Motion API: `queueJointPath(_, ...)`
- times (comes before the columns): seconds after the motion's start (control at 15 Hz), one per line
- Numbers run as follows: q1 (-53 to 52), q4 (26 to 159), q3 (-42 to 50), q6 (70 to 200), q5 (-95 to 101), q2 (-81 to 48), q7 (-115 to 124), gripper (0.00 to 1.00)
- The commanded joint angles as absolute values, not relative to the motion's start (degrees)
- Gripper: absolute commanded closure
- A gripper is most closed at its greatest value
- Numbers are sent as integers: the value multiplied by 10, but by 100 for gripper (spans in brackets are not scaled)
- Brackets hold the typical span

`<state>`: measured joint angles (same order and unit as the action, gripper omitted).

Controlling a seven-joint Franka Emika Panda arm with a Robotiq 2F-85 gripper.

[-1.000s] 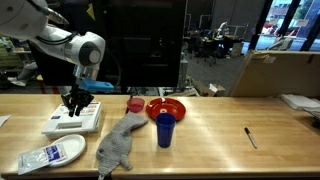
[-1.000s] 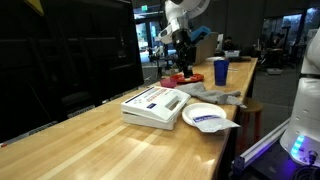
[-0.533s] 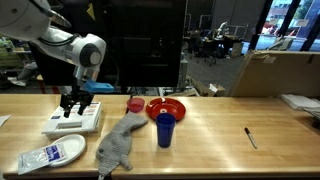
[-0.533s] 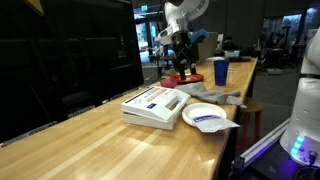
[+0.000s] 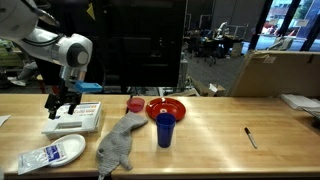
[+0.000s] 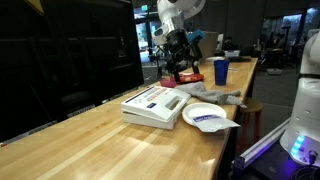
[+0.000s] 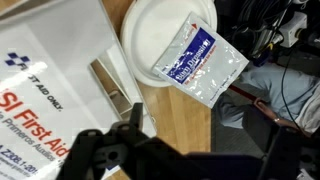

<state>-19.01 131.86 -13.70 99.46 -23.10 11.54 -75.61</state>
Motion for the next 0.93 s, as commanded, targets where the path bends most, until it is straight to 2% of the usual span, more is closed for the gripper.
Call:
queueJointPath(0.0, -206, 1317, -149, 971, -249, 136, -754, 0)
queueJointPath(0.6, -216, 1369, -165, 1033, -239, 149, -757, 0)
queueJointPath(0.87, -215, 1354, -162, 1023, -241, 126, -755, 0)
